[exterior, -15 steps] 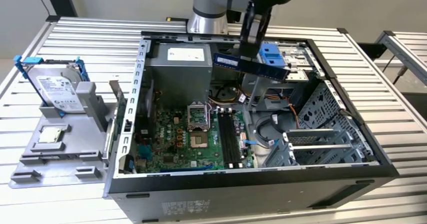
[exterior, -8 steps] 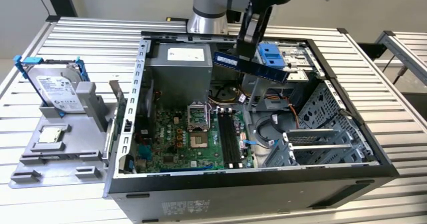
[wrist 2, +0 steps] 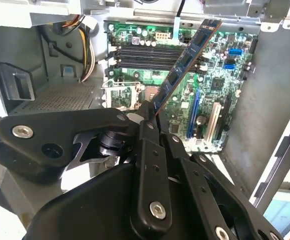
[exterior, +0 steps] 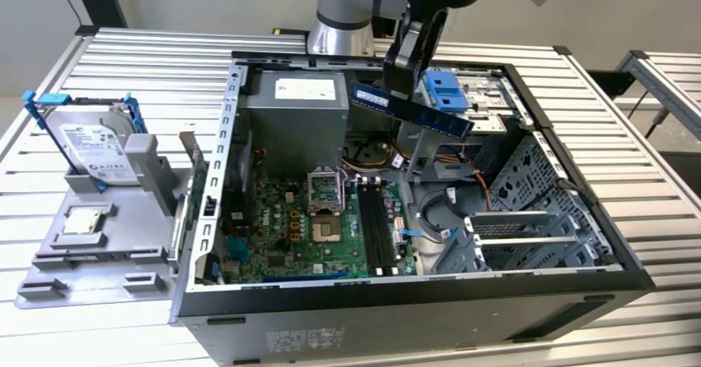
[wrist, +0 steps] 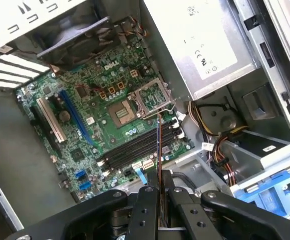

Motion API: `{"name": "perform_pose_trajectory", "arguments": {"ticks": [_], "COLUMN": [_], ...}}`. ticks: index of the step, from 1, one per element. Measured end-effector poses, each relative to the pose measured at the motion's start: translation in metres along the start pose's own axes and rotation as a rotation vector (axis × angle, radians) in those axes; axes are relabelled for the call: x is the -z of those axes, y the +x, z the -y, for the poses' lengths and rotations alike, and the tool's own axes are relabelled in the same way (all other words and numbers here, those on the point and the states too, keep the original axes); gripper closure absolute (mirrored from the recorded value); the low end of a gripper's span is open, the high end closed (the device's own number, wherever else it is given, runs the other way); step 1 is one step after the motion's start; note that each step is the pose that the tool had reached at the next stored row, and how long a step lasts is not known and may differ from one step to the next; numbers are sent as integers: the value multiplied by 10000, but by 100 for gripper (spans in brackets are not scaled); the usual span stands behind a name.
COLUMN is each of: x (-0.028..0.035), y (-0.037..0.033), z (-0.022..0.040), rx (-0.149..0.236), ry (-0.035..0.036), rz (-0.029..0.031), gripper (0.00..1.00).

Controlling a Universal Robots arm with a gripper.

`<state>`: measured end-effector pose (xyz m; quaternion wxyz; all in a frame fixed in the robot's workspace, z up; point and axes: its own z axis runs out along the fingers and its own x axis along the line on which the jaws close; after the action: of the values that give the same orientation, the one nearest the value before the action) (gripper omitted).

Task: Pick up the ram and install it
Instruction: 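Insert the ram into the slot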

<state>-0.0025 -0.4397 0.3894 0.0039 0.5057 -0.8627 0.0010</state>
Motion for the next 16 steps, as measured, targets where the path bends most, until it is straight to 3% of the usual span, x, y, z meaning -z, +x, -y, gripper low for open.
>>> {"name": "perform_pose_trajectory", "arguments": {"ticks": [16], "x": [0], "y": [0], "z": [0], "rx": [-1275], "ry": [-63], "rz": [-28], "gripper": [100]}}
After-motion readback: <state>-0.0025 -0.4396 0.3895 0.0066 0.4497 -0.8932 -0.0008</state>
